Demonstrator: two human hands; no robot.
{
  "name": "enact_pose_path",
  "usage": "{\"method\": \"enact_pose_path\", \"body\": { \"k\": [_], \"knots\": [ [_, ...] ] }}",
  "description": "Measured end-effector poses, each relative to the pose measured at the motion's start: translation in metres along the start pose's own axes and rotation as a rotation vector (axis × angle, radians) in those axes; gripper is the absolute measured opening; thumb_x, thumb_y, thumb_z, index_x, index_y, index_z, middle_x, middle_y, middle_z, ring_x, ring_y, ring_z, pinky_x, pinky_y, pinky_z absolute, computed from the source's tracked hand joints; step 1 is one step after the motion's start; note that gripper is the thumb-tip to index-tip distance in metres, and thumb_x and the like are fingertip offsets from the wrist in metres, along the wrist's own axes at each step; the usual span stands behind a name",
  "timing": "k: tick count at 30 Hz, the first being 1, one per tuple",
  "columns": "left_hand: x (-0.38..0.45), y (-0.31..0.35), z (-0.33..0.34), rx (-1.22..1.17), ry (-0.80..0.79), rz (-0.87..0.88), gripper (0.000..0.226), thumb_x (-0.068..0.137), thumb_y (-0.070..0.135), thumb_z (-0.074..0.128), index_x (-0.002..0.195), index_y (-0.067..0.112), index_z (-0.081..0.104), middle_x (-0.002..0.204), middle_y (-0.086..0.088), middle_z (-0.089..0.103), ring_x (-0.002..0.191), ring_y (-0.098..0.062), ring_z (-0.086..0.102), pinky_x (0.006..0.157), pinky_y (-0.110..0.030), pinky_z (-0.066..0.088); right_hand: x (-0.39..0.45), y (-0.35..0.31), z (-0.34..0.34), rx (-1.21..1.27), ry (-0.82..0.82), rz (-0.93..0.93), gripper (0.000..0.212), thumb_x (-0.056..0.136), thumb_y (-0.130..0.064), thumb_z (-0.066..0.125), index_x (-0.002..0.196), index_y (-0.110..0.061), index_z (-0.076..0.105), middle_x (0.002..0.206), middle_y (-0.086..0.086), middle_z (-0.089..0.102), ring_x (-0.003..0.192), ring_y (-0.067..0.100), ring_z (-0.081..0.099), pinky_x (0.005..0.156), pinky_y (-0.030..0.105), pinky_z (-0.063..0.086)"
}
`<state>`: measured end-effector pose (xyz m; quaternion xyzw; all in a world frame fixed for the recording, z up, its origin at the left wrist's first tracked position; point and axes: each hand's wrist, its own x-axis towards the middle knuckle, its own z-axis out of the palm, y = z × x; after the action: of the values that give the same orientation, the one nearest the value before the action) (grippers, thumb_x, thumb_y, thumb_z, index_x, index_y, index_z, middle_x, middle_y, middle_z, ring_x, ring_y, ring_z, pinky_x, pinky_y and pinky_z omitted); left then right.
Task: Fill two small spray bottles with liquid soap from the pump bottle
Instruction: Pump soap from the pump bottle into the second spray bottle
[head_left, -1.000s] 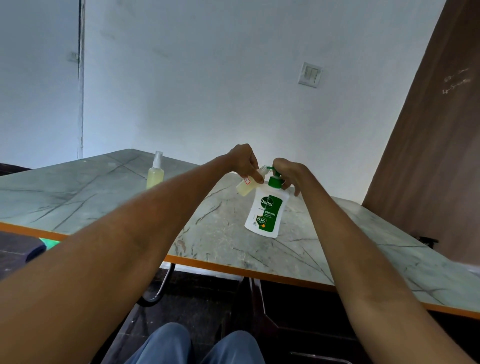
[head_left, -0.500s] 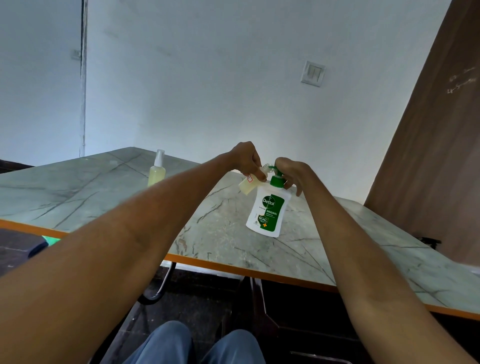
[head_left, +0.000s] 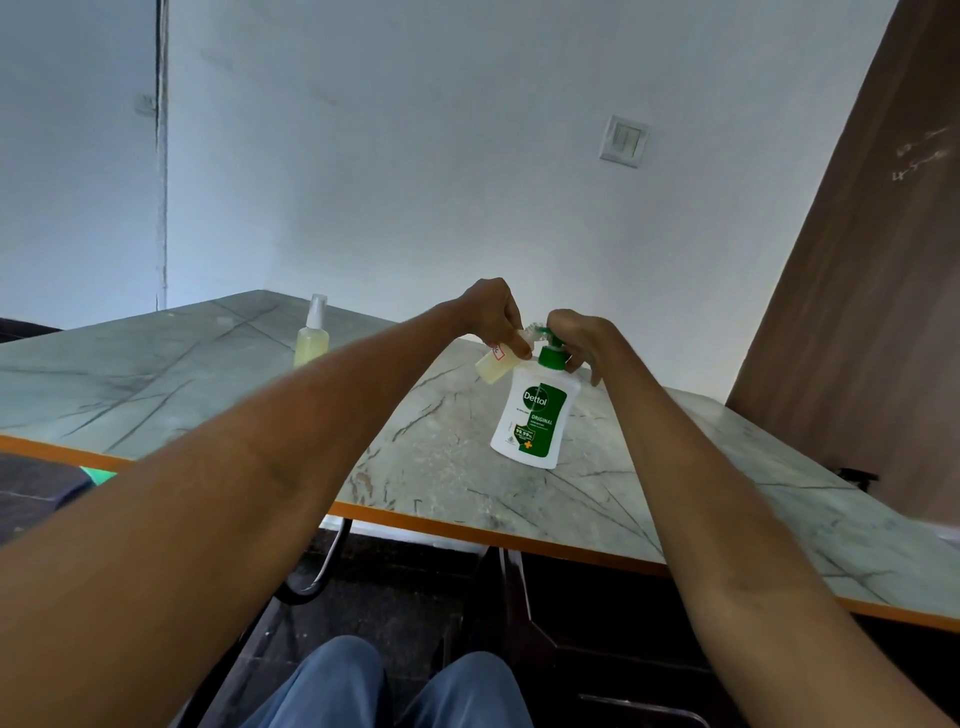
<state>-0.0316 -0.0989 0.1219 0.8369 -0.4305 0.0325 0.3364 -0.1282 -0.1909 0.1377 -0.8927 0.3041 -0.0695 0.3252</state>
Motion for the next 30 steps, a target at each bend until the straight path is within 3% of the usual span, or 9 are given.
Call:
{"method": "enact_pose_path", "body": {
  "k": [2, 8, 13, 17, 20, 23, 27, 29, 30],
  "knots": [
    [-0.001, 0.001, 0.000, -0.007, 0.007, 0.001, 0.036, 0.065, 0.026, 0.083, 0.091, 0.002, 0.073, 0.068, 0.001, 0.063, 0.069, -0.015, 0.058, 0.052, -0.008, 0.044, 0.001, 0.001, -0.001, 0.017, -0.017, -0.003, 0.042, 0.097, -0.013, 0.018, 0.130, 0.001, 0.039, 0.140, 0.021, 0.043, 0.127, 0.031, 0.045, 0.076, 0.038, 0.032],
    [-0.002, -0.005, -0.001, -0.042, 0.013, -0.023, 0.038, 0.065, 0.026, 0.083, 0.092, 0.001, 0.073, 0.076, -0.005, 0.067, 0.065, -0.013, 0.058, 0.048, -0.004, 0.041, 0.006, -0.002, -0.006, 0.037, -0.040, -0.005, 0.024, 0.095, -0.014, 0.021, 0.080, -0.009, 0.038, 0.137, 0.019, 0.046, 0.123, 0.030, 0.048, 0.074, 0.038, 0.032],
    [-0.009, -0.018, 0.009, -0.118, 0.040, -0.074, 0.038, 0.064, 0.020, 0.083, 0.092, -0.002, 0.071, 0.090, -0.009, 0.068, 0.067, -0.012, 0.059, 0.057, -0.012, 0.046, 0.022, 0.005, -0.014, 0.115, -0.071, 0.000, 0.020, 0.091, -0.027, 0.035, 0.084, -0.010, 0.043, 0.119, 0.012, 0.056, 0.094, 0.027, 0.056, 0.096, 0.054, 0.031],
    [-0.028, -0.032, 0.018, -0.155, 0.003, -0.087, 0.037, 0.068, 0.014, 0.080, 0.095, -0.009, 0.068, 0.089, -0.008, 0.064, 0.079, -0.016, 0.055, 0.062, -0.018, 0.041, 0.022, 0.003, -0.029, 0.204, -0.086, -0.016, 0.044, 0.089, -0.033, 0.039, 0.129, -0.015, 0.042, 0.121, 0.012, 0.058, 0.083, 0.022, 0.059, 0.103, 0.059, 0.025],
    [-0.048, -0.043, 0.022, -0.152, -0.023, -0.073, 0.034, 0.073, 0.012, 0.076, 0.094, -0.013, 0.066, 0.076, -0.007, 0.062, 0.066, -0.014, 0.050, 0.058, -0.019, 0.034, 0.019, 0.005, -0.031, 0.287, -0.032, -0.037, 0.049, 0.093, -0.033, 0.035, 0.138, -0.015, 0.035, 0.112, 0.010, 0.061, 0.081, 0.021, 0.061, 0.105, 0.059, 0.023],
    [-0.068, -0.050, 0.030, -0.123, -0.019, -0.086, 0.029, 0.080, 0.010, 0.069, 0.092, -0.016, 0.064, 0.064, -0.001, 0.054, 0.055, -0.009, 0.044, 0.055, -0.017, 0.032, 0.013, 0.016, -0.026, 0.348, 0.045, -0.063, 0.047, 0.095, -0.028, 0.032, 0.140, -0.014, 0.032, 0.108, 0.010, 0.063, 0.093, 0.025, 0.062, 0.097, 0.047, 0.034],
    [-0.086, -0.062, 0.046, -0.168, 0.033, -0.126, 0.022, 0.084, 0.013, 0.065, 0.079, -0.007, 0.061, 0.065, -0.005, 0.050, 0.065, -0.017, 0.048, 0.060, -0.021, 0.034, 0.006, 0.048, -0.020, 0.306, 0.136, -0.074, 0.044, 0.098, -0.015, 0.034, 0.140, -0.002, 0.032, 0.125, 0.018, 0.058, 0.071, 0.021, 0.056, 0.056, 0.024, 0.035],
    [-0.090, -0.065, 0.049, -0.200, 0.075, -0.140, 0.026, 0.084, 0.017, 0.065, 0.091, -0.008, 0.062, 0.082, -0.013, 0.057, 0.080, -0.024, 0.055, 0.064, -0.022, 0.038, 0.006, 0.067, -0.013, 0.250, 0.113, -0.053, 0.042, 0.097, -0.012, 0.038, 0.137, 0.000, 0.036, 0.119, 0.015, 0.060, 0.065, 0.015, 0.053, 0.058, 0.022, 0.039],
    [-0.091, -0.065, 0.050, -0.204, 0.084, -0.146, 0.032, 0.083, 0.018, 0.066, 0.100, -0.008, 0.062, 0.090, -0.015, 0.059, 0.087, -0.028, 0.057, 0.068, -0.024, 0.041, 0.007, 0.077, -0.009, 0.235, 0.093, -0.031, 0.041, 0.096, -0.012, 0.040, 0.136, -0.001, 0.038, 0.112, 0.012, 0.061, 0.067, 0.015, 0.055, 0.069, 0.027, 0.044]
  ]
}}
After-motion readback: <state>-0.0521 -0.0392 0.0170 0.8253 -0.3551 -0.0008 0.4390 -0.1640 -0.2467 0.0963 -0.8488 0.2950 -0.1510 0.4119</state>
